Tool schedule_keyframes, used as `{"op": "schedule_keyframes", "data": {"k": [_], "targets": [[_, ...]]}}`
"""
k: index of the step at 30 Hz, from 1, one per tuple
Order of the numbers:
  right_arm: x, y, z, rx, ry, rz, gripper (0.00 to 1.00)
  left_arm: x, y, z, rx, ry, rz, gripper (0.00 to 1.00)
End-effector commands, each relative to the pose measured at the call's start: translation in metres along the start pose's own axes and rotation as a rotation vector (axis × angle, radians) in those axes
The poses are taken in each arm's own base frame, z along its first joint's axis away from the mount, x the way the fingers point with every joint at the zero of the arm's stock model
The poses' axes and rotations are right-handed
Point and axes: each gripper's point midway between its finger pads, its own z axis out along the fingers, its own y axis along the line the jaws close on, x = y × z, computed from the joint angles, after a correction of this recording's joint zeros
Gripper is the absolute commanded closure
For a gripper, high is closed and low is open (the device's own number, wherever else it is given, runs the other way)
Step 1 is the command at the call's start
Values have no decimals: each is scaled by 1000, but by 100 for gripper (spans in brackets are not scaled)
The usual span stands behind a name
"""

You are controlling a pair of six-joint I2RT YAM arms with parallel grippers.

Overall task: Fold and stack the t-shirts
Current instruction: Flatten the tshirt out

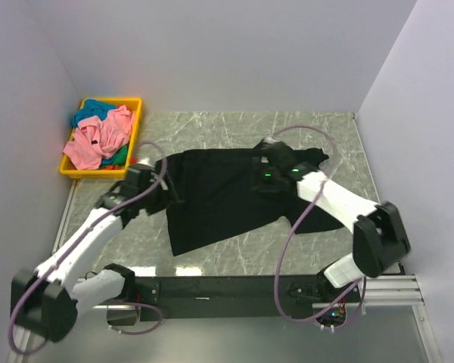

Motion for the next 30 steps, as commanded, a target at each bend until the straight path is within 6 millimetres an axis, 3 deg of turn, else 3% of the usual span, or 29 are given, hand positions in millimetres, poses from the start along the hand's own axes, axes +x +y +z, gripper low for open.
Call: {"op": "schedule_keyframes", "data": {"k": [1,2,3,5,7,9,15,18,20,22,23,24,25,27,30], "targets": [[2,-99,-36,304,-68,77,50,9,-34,26,44,30,2,24],[11,-117,-40,335,-63,115,50,15,-38,32,51,52,-2,26],[2,-141,-53,375,-111,190,51,21,-36,46,33,80,-5,31],[11,-164,-59,413,-122,278,51,19,-39,60,39,73,-10,35],[11,-184,-68,439,-152,351,51,27,-26,81,-22,103,-14,39],[16,-190,-69,442,-163,366,51,28,-18,100,-77,121,-3,42],[23,-198,-67,468,-177,387,52,25,-12,126,-141,143,14,51],[25,-206,-63,499,-175,401,52,16,9,142,-219,140,8,52],[22,-213,-62,515,-186,413,52,-2,16,149,-236,122,-12,51],[21,-222,-61,545,-188,419,52,-8,29,161,-280,135,2,50],[19,-227,-62,555,-196,432,52,-27,24,166,-277,106,-1,48],[20,-231,-60,565,-189,437,52,-23,32,173,-307,137,4,48],[18,-232,-60,568,-190,440,52,-40,23,176,-290,115,22,47],[16,-233,-61,575,-184,438,51,-47,19,176,-293,117,42,42],[16,-231,-67,575,-188,435,51,-59,6,149,-267,80,51,33]]}}
